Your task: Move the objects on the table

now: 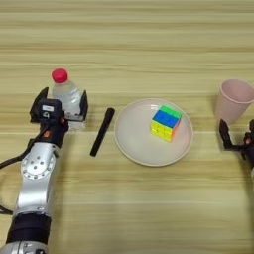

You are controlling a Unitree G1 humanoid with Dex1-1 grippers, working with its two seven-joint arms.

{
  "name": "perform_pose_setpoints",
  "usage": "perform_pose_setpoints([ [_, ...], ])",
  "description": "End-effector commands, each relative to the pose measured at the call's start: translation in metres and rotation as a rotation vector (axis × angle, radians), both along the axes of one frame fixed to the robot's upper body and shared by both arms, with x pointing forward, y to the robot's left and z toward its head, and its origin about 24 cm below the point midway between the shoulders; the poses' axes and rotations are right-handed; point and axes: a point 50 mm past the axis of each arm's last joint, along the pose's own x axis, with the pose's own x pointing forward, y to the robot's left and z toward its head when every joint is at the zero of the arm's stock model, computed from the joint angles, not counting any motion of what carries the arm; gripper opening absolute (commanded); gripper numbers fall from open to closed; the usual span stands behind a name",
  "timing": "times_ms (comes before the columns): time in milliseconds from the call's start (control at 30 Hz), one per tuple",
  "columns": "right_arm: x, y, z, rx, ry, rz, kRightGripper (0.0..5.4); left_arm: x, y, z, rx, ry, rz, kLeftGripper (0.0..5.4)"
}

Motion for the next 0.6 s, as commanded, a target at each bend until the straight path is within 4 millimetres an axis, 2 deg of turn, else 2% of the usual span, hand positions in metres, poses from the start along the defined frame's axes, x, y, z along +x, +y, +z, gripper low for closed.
perform_pose_setpoints([
  [33,-0.005,0.008,0.002,0.000,0.027,0.087,5.38,0.006,-0.003,-0.001,-0.005,0.014,-0.017,5.40],
  [167,-0.015,0.017,0.000,-0.023,0.068,0.191,5.38,0.008,-0.005,-0.001,-0.005,0.011,-0.022,5.40],
  [300,-0.020,0.018,0.006,-0.011,0.052,0.230,5.38,0.009,-0.005,0.000,-0.003,0.010,-0.025,5.40],
  [533,-0.022,0.019,0.011,0.001,0.040,0.241,5.38,0.010,-0.005,0.001,-0.009,0.001,-0.020,5.40],
  [600,-0.022,0.020,0.012,0.002,0.039,0.244,5.40,0.010,-0.005,0.002,-0.019,-0.005,-0.020,5.18],
])
